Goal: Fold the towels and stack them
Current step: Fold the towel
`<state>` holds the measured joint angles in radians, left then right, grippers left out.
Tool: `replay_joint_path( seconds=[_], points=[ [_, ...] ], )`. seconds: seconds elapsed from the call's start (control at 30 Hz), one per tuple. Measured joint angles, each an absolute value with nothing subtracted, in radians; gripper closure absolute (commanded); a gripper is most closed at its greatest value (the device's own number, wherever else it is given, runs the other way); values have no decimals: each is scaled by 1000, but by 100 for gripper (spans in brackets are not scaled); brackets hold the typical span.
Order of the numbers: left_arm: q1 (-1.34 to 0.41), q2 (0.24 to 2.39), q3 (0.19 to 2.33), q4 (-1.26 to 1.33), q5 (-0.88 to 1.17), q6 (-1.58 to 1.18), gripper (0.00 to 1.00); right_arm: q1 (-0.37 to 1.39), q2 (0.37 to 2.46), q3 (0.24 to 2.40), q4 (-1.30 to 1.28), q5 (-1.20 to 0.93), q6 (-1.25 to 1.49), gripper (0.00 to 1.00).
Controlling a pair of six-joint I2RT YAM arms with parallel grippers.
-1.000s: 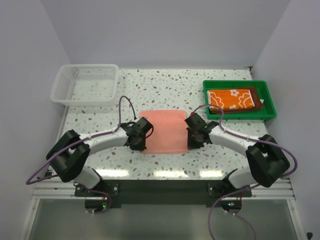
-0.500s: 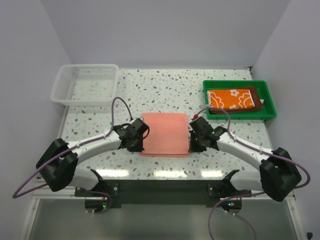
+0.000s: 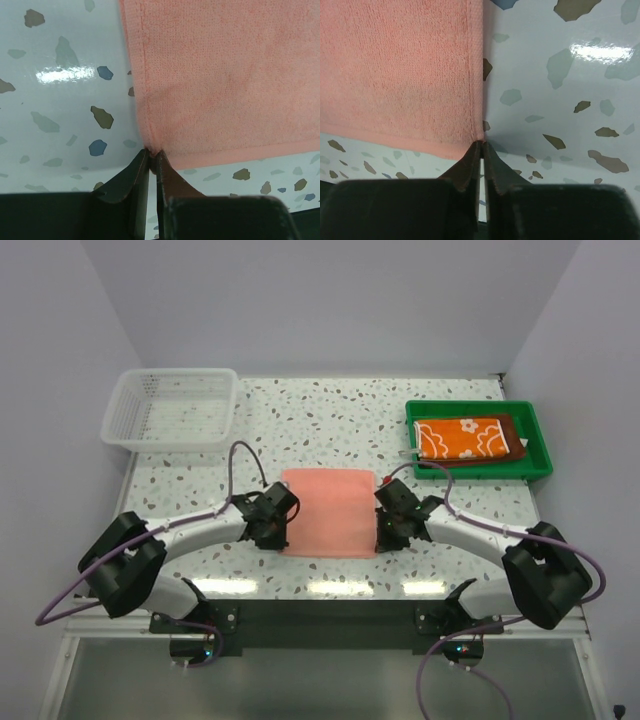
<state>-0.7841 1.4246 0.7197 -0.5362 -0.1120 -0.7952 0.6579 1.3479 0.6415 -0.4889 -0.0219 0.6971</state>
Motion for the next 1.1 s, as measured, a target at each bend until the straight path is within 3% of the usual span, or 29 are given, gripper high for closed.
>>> replay_joint_path(
  seconds=[0.07,0.17,0.33,0.43,0.47,0.57,0.8,1.1],
  points=[
    [-785,1416,714,-536,-112,-800,73,661,1346,641,-492,-22,697,71],
    [-786,1384,696,-566,-112,-805,56,666,1326,643,-529,-22,684,59],
    [-781,1291,702,-662,-127,-791,25,661,1276,715,-638,-17,606,59],
    [-754,1259,768,-727,-142,-754,20,624,1286,813,-659,-19,527,65],
    [-735,1254,799,-736,-148,-735,20,609,1295,842,-661,-18,505,73],
    [-650,1253,897,-729,-155,-663,29,560,1354,944,-643,-17,441,84],
    [-502,1489,1141,-582,-147,-509,61,487,1620,1191,-562,-16,343,89],
    [-500,1844,1248,-451,-130,-404,72,453,1882,1309,-452,-19,289,90]
  ],
)
